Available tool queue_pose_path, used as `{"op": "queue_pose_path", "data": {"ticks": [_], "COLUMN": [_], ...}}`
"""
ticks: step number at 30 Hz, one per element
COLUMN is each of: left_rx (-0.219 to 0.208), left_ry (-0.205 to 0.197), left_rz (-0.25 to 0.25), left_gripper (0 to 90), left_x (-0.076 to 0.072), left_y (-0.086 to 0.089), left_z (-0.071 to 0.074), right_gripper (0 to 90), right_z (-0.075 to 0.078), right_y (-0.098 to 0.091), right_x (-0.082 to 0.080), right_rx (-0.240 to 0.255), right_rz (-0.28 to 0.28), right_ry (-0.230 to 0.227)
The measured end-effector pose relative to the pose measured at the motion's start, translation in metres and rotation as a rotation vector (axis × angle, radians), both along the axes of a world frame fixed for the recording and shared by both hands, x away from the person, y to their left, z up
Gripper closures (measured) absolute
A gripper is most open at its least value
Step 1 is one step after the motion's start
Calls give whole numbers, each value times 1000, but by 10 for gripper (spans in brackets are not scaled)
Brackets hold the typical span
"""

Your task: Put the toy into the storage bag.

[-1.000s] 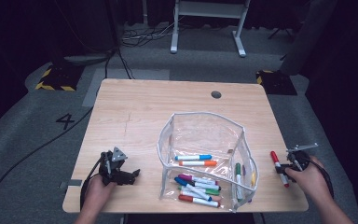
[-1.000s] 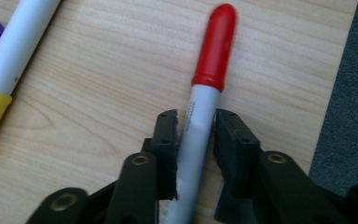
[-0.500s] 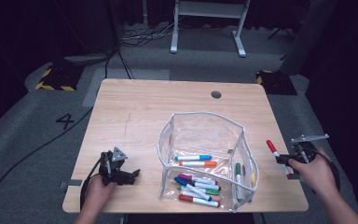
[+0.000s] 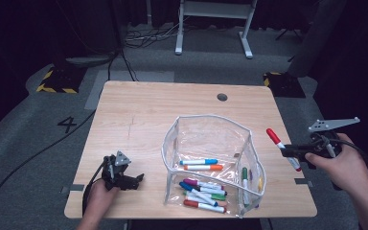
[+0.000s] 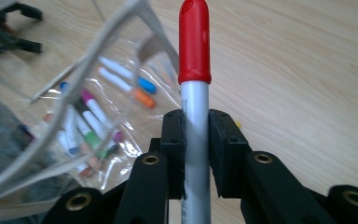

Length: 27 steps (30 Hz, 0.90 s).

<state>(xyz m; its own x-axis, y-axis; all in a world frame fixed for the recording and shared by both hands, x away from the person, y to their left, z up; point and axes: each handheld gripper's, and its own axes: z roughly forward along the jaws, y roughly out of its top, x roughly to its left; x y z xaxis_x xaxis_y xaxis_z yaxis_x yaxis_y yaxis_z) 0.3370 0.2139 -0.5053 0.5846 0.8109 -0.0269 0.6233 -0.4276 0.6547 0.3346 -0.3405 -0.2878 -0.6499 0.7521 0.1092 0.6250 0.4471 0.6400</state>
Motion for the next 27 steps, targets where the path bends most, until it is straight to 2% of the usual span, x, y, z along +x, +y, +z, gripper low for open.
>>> {"op": "queue_pose_path", "data": {"ticks": [5, 11, 17, 22, 27], "left_rx": [0, 0, 0, 0, 0], "left_ry": [0, 0, 0, 0, 0], "left_rz": [0, 0, 0, 0, 0], "left_gripper": [0, 0, 0, 0, 0], "left_x": [0, 0, 0, 0, 0], "left_y": [0, 0, 0, 0, 0], "left_z": [0, 0, 0, 0, 0], "right_gripper": [772, 772, 771, 771, 771], "right_z": [29, 46, 49, 45, 39], "right_y": [22, 50, 80, 110, 139], "right_x": [-6, -8, -5, -3, 0], "right_rx": [5, -12, -44, -72, -98], "right_rz": [78, 184, 281, 385, 464], "right_ry": [-23, -22, 14, 41, 63]}}
